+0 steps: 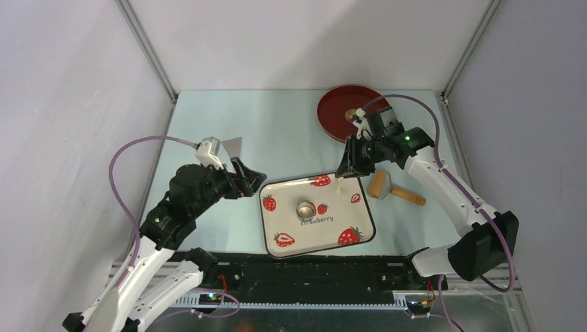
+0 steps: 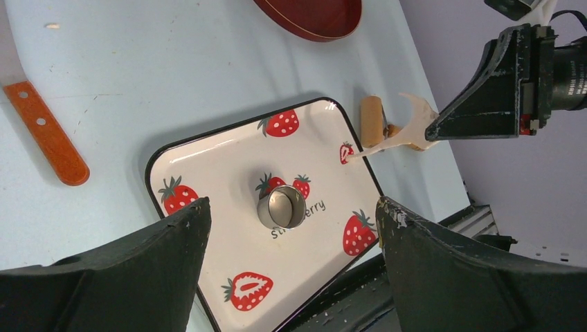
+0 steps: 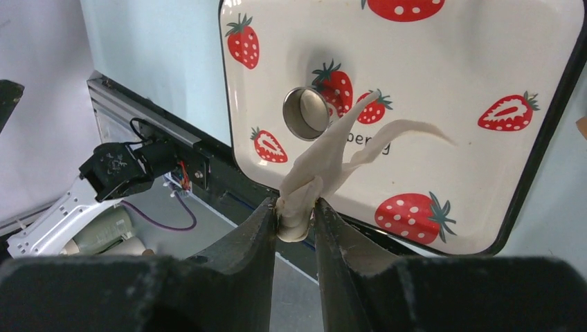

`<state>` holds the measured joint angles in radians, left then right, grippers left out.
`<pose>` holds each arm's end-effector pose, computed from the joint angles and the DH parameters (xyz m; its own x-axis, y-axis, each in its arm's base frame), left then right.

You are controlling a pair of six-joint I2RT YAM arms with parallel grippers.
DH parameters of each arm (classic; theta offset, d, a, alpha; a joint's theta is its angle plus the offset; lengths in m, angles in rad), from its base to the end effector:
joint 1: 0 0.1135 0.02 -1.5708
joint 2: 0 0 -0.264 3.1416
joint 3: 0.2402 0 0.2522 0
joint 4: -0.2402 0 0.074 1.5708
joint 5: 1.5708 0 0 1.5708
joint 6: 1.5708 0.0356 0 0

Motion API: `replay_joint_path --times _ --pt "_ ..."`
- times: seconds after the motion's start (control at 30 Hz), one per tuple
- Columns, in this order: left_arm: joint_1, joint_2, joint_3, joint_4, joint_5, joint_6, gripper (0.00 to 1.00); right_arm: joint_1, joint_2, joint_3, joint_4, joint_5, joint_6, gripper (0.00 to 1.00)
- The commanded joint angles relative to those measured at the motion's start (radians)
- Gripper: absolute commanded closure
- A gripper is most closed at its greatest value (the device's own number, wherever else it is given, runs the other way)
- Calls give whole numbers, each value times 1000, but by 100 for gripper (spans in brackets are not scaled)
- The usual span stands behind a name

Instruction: Roll out the dumpling wrappers from the dough

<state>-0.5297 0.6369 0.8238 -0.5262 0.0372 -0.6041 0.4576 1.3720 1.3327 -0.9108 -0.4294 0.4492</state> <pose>0.1207 -0.0722 0.3385 -0.5404 -0.3414 -0.7691 0.2773 0.7907 -0.5458 0.2418 0.1356 0.3361 -0.9261 -0.0160 -0.3768 -0.2406 0.7945 0.5576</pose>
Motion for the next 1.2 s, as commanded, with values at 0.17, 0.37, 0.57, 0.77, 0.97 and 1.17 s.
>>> replay_joint_path --times 0.17,0.37,0.57,0.77,0.97,1.17 --pt "5 -10 2 -9 7 12 7 -35 120 -9 22 27 -74 69" --pt "5 -2 1 -15 5 21 6 -67 205 -10 38 51 -120 69" --pt "5 5 0 -16 6 27 6 -72 276 -15 45 94 -144 64" --pt "5 7 -1 -20 5 33 6 -70 332 -20 60 118 -151 58" --pt "5 10 -2 -23 4 36 6 -62 348 -23 50 124 -160 49" --pt "5 28 -5 -24 13 30 5 -57 285 -23 47 109 -145 45"
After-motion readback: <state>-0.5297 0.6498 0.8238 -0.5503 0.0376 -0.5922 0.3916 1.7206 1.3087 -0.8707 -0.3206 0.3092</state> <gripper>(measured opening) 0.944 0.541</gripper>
